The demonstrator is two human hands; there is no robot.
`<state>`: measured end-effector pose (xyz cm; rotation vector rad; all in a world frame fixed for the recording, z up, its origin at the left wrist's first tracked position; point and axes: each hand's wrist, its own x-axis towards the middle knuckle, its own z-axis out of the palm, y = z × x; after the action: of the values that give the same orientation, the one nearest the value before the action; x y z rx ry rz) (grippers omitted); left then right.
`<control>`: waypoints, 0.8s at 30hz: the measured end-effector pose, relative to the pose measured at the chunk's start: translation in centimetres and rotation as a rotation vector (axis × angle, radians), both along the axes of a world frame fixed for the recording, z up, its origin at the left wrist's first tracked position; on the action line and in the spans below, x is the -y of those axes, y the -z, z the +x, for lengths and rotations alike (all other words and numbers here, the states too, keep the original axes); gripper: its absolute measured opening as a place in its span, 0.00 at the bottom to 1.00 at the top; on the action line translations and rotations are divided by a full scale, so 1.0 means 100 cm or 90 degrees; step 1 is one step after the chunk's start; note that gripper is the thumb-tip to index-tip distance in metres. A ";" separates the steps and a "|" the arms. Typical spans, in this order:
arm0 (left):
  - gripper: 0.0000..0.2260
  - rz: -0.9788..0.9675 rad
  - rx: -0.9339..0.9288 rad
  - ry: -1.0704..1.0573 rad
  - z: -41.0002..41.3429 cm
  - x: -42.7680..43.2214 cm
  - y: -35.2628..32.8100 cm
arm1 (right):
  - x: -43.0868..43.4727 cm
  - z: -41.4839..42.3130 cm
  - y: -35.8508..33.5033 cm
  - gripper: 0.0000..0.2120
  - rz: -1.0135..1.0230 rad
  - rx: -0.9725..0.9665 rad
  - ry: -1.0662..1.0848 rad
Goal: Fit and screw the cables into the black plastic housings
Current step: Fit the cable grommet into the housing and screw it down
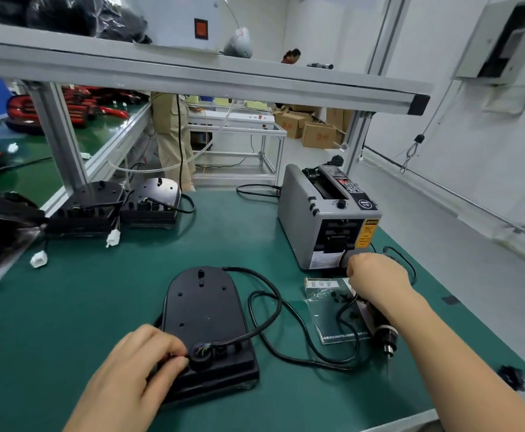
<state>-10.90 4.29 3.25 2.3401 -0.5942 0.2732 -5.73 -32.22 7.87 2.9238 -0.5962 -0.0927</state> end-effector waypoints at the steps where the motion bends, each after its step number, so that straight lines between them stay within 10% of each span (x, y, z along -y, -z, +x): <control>1: 0.11 0.001 0.000 0.002 0.000 0.000 0.000 | 0.001 0.001 0.002 0.12 -0.021 -0.012 -0.002; 24: 0.14 0.023 -0.009 -0.013 -0.002 0.001 -0.001 | -0.027 0.041 0.035 0.11 0.084 0.103 -0.078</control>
<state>-11.12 4.16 3.39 2.3819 -0.5730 0.2573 -1.63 -29.53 4.39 3.1091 -0.4471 0.1243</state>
